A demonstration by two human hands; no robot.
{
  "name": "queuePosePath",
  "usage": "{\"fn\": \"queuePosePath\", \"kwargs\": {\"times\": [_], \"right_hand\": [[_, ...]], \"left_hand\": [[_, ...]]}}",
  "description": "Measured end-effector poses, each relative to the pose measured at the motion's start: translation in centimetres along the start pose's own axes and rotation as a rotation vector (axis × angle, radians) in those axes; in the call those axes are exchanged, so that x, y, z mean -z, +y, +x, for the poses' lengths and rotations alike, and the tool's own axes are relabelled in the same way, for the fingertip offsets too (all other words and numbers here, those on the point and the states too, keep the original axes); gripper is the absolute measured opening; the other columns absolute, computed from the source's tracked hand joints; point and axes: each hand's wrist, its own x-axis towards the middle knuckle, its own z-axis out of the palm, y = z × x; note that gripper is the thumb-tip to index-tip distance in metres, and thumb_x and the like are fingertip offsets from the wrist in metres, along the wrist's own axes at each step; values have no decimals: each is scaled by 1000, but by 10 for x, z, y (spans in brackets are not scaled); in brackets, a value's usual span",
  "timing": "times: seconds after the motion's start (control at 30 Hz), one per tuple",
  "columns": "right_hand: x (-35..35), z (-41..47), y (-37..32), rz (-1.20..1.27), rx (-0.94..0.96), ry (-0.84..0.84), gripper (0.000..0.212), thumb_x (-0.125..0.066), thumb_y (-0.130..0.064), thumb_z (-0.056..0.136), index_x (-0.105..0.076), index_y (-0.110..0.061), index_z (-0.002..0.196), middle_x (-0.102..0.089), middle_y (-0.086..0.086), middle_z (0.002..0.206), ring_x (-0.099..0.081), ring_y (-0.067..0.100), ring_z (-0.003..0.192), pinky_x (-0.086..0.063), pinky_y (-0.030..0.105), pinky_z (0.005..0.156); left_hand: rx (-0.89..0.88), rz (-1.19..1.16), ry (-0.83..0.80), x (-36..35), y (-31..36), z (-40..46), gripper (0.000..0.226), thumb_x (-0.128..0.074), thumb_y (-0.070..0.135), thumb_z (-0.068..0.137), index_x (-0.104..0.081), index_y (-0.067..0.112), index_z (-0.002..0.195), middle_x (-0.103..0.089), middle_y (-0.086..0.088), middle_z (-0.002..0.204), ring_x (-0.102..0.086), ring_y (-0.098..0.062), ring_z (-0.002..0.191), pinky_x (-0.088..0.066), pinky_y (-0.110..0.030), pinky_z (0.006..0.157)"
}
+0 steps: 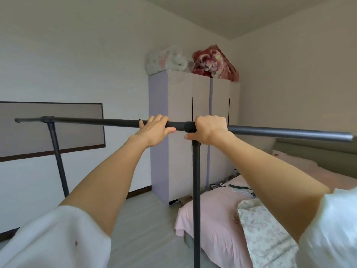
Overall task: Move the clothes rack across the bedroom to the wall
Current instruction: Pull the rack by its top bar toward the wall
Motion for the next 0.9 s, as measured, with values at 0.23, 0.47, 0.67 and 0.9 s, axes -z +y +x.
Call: {"fn": "queuePosePath", "kwargs": {"times": [0.23,0.47,0.67,0.9], "right_hand": [[-59,81,-69,103,53,69,45,-55,-57,82,-51,-14,97,-52,1,82,-48,23,73,-34,33,65],[-122,173,-125,98,38,168,44,-53,-53,85,-53,-11,98,-50,2,77,-47,22,70,-32,33,61],[-167,247,-137,49,4,228,45,-51,-53,85,-55,-10,98,-50,3,76,-47,22,68,-33,32,59],[-225,336,-150,51,17,294,41,-51,-51,86,-55,-11,89,-47,2,70,-45,22,63,-30,32,56]], "left_hand": [[116,99,123,-23,-97,31,40,-35,42,94,-46,16,121,-46,-10,127,-36,-30,124,-16,-64,110],[244,-43,146,-64,-187,95,43,-32,39,95,-35,19,133,-30,-14,147,3,-42,141,-24,-58,112],[183,-186,163,-96,-240,166,38,-36,31,96,-39,16,131,-33,-16,141,7,-40,142,-21,-53,113],[174,-190,209,-135,-302,245,33,-37,29,96,-44,16,125,-37,-15,133,-5,-38,140,-28,-53,111]]}}
